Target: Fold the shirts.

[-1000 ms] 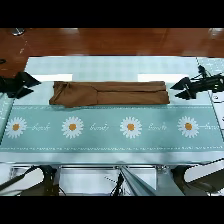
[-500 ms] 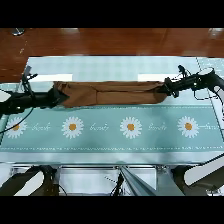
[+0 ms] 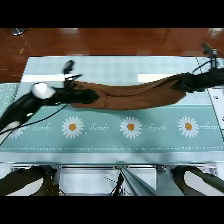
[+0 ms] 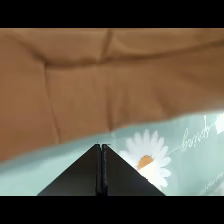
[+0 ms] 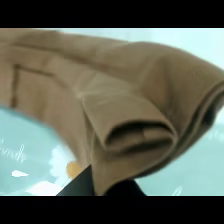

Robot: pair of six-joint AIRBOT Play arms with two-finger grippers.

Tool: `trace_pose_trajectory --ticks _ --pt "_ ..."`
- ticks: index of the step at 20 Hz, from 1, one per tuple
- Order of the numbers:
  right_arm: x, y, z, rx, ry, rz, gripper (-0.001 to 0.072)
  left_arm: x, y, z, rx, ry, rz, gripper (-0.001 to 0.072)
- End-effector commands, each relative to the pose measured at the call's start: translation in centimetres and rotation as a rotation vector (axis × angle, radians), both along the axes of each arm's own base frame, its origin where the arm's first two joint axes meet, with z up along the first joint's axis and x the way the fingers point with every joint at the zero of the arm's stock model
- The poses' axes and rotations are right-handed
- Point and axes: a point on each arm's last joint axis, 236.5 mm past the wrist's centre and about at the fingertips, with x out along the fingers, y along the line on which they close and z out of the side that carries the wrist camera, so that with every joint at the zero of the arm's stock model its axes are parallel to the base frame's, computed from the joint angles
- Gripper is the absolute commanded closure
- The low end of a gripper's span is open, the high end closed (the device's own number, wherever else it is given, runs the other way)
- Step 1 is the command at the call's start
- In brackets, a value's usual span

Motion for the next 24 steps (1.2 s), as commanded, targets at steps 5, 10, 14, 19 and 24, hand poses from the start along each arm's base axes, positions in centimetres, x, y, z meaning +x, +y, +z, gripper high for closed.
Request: trace_pose_trajectory --ticks 5,10,14,19,24 --pt "-7.7 2.0 6.2 -0.003 -0.144 -0.043 0.0685 -3.5 -17.9 -6.1 0.028 0.257 -0.271 0.0691" --pt "-7.6 2.8 7.0 0.034 -0.164 -0.038 0.0685 -9.5 -24.0 -6.5 0.033 0.260 -0.459 0.0690" --pt "-7.6 2.8 7.0 0.038 -0.165 -0.038 0.0685 -4.3 -20.7 -3.8 0.002 0.241 -0.375 0.0690" --pt "-6.8 5.4 8.2 0.109 -0.209 0.006 0.0685 7.2 -4.7 2.4 0.105 0.146 -0.125 0.0689" --pt "-4.1 14.5 6.9 0.217 -0.181 0.185 0.0685 9.3 18.6 12.1 0.367 -0.099 0.283 0.0689"
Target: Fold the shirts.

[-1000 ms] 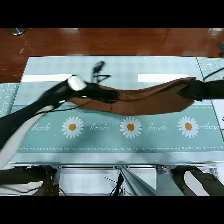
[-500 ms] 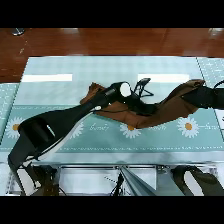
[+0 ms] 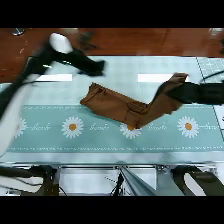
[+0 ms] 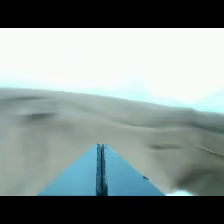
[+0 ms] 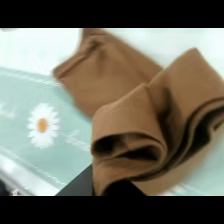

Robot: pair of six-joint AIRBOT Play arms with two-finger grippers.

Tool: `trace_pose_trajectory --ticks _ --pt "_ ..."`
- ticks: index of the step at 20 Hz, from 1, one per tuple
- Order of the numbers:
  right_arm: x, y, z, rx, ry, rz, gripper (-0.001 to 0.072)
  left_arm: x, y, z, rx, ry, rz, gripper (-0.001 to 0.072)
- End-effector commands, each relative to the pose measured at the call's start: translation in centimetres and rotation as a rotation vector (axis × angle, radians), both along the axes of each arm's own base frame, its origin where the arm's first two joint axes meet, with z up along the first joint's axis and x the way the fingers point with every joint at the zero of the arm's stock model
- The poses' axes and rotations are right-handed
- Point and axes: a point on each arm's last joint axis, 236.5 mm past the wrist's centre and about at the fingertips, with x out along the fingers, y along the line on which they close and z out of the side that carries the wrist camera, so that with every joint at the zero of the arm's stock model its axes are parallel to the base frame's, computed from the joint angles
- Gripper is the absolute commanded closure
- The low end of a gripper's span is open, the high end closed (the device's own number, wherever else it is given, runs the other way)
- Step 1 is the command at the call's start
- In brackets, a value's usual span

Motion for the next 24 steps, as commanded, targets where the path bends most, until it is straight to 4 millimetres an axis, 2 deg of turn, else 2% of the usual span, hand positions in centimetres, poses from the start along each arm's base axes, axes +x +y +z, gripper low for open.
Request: trace_pose_trajectory --ticks 1,2,3,4,5,7,9,11,13,14,15,16,18,19,20,22,24 --pt "2.4 6.8 -0.8 0.053 0.000 0.113 0.0684 -1.4 15.1 7.0 0.164 -0.233 0.282 0.0689" --pt "3.5 9.3 -1.4 0.054 0.006 0.151 0.0685 -3.3 17.4 9.3 0.150 -0.323 0.354 0.0689" --pt "4.6 11.8 -2.1 0.054 0.016 0.188 0.0685 -5.5 18.6 10.5 0.142 -0.387 0.398 0.0689" --pt "5.8 14.1 -3.0 0.052 0.024 0.218 0.0685 -8.3 19.1 10.9 0.130 -0.433 0.423 0.0688" --pt "7.4 16.4 -4.1 0.051 0.027 0.237 0.0684 -10.9 18.9 10.4 0.115 -0.449 0.430 0.0688" --pt "10.2 20.4 -7.0 0.052 0.043 0.247 0.0684 -15.6 17.0 7.7 0.011 -0.419 0.440 0.0688" --pt "11.5 23.9 -10.0 0.083 0.107 0.266 0.0684 -18.8 14.7 4.4 -0.108 -0.363 0.432 0.0688" --pt "12.2 26.4 -12.6 0.118 0.171 0.277 0.0684 -20.7 13.1 1.4 -0.191 -0.299 0.428 0.0689" --pt "12.0 28.0 -15.0 0.130 0.235 0.290 0.0684 -21.5 12.1 -1.2 -0.237 -0.227 0.431 0.0689" --pt "11.7 28.7 -15.9 0.142 0.264 0.289 0.0651 -21.5 12.1 -2.1 -0.232 -0.204 0.435 0.0689" --pt "11.6 28.9 -16.5 0.152 0.291 0.282 0.0420 -21.4 12.2 -2.6 -0.229 -0.190 0.439 0.0689" --pt "11.5 28.8 -16.9 0.149 0.306 0.281 0.0101 -21.3 12.2 -2.9 -0.227 -0.180 0.443 0.0688" --pt "12.7 26.4 -16.3 0.147 0.316 0.268 0.0085 -21.0 12.3 -3.1 -0.226 -0.171 0.450 0.0689" --pt "13.6 24.3 -15.2 0.159 0.332 0.252 0.0086 -21.0 12.3 -3.3 -0.224 -0.166 0.450 0.0689" --pt "14.5 21.4 -13.6 0.166 0.338 0.236 0.0086 -21.0 12.3 -3.3 -0.224 -0.166 0.450 0.0688" --pt "15.7 14.0 -9.8 0.138 0.321 0.206 0.0086 -21.0 12.3 -3.3 -0.224 -0.165 0.449 0.0688" --pt "15.0 4.5 -8.4 -0.076 0.295 0.149 0.0086 -21.0 12.3 -3.3 -0.224 -0.165 0.449 0.0688"
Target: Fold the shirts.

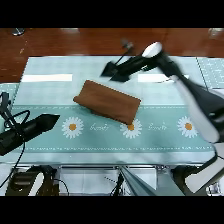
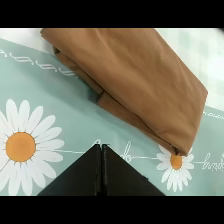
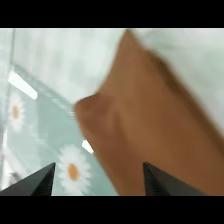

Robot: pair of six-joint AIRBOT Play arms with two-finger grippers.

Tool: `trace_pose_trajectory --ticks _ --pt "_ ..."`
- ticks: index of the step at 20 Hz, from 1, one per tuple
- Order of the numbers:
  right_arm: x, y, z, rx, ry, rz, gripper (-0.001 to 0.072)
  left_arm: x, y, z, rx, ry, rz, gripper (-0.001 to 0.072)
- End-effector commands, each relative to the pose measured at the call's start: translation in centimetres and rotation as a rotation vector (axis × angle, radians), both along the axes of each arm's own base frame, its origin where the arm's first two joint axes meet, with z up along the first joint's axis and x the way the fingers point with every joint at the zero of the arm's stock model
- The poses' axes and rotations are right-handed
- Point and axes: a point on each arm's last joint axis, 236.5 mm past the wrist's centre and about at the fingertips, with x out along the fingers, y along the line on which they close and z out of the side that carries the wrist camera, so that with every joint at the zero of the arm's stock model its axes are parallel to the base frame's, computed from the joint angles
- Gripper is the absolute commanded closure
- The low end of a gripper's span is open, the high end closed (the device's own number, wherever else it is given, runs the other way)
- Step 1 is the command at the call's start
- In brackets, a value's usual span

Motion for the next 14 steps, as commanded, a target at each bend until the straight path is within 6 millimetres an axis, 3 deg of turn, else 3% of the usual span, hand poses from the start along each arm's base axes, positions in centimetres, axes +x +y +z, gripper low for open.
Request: trace_pose_trajectory --ticks 1,2,3,5,7,9,11,14 --pt "-2.7 -15.5 1.7 -0.342 0.006 -0.052 0.0086 0.0 -0.1 -0.2 -0.006 0.004 0.000 0.0689" --pt "-4.3 -19.1 1.3 -0.442 0.020 -0.120 0.0086 0.0 -0.1 -0.2 -0.006 0.004 0.001 0.0688" --pt "-6.1 -21.5 0.4 -0.496 0.027 -0.199 0.0086 0.1 0.0 -0.1 -0.006 0.001 0.003 0.0688" --pt "-9.7 -22.4 -3.0 -0.478 0.039 -0.366 0.0087 0.2 0.0 0.0 -0.006 -0.005 0.007 0.0689" --pt "-12.7 -20.7 -7.4 -0.375 0.062 -0.515 0.0087 0.2 0.1 0.0 -0.006 -0.007 0.009 0.0689" --pt "-14.3 -19.0 -11.2 -0.269 0.142 -0.626 0.0087 0.2 0.0 0.0 -0.009 -0.006 0.008 0.0688" --pt "-14.4 -16.5 -12.9 -0.198 0.195 -0.629 0.0087 0.2 -0.1 0.1 -0.014 -0.007 0.008 0.0688" --pt "-13.7 -11.9 -14.1 -0.121 0.254 -0.529 0.0087 0.2 -0.1 0.1 -0.015 -0.005 0.007 0.0688"
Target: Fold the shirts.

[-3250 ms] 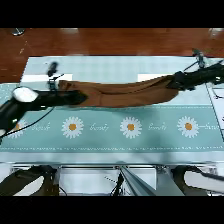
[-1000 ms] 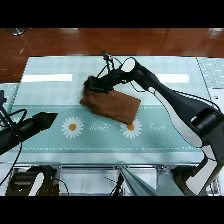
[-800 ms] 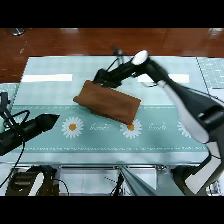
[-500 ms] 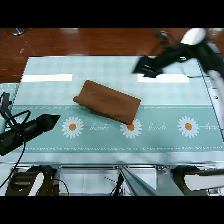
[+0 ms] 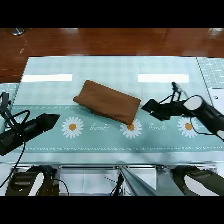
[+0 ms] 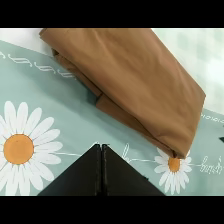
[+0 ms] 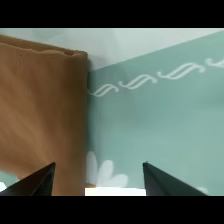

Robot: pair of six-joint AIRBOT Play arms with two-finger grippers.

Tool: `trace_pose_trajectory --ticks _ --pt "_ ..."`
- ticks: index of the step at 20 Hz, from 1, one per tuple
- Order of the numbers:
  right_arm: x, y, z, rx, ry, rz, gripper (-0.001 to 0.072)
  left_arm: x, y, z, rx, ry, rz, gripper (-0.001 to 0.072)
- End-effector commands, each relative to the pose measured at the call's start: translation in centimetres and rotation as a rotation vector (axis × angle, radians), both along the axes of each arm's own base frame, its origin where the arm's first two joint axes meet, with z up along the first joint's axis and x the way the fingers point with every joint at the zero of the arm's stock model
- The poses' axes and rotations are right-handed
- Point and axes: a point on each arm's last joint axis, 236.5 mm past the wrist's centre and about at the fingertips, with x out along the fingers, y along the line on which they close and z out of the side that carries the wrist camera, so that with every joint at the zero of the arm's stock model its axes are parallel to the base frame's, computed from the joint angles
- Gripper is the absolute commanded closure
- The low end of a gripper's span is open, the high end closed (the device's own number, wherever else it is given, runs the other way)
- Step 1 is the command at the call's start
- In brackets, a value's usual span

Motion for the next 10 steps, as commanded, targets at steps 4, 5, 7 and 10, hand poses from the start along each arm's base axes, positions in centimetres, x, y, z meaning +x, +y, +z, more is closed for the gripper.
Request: trace_pose_trajectory --ticks 4,5,7,10 --pt "1.0 7.5 -3.3 0.146 0.086 0.083 0.0087 -0.1 -0.3 0.2 -0.020 0.003 -0.003 0.0688" --pt "1.5 8.1 -3.6 0.149 0.089 0.099 0.0091 -0.1 -0.3 0.2 -0.021 0.003 -0.003 0.0688" --pt "2.6 9.2 -3.5 0.161 0.082 0.135 0.0313 -0.1 -0.4 0.2 -0.022 0.003 -0.003 0.0688" --pt "5.0 11.8 -0.1 0.243 -0.043 0.255 0.0686 -0.1 -0.4 0.1 -0.024 0.006 -0.005 0.0688"
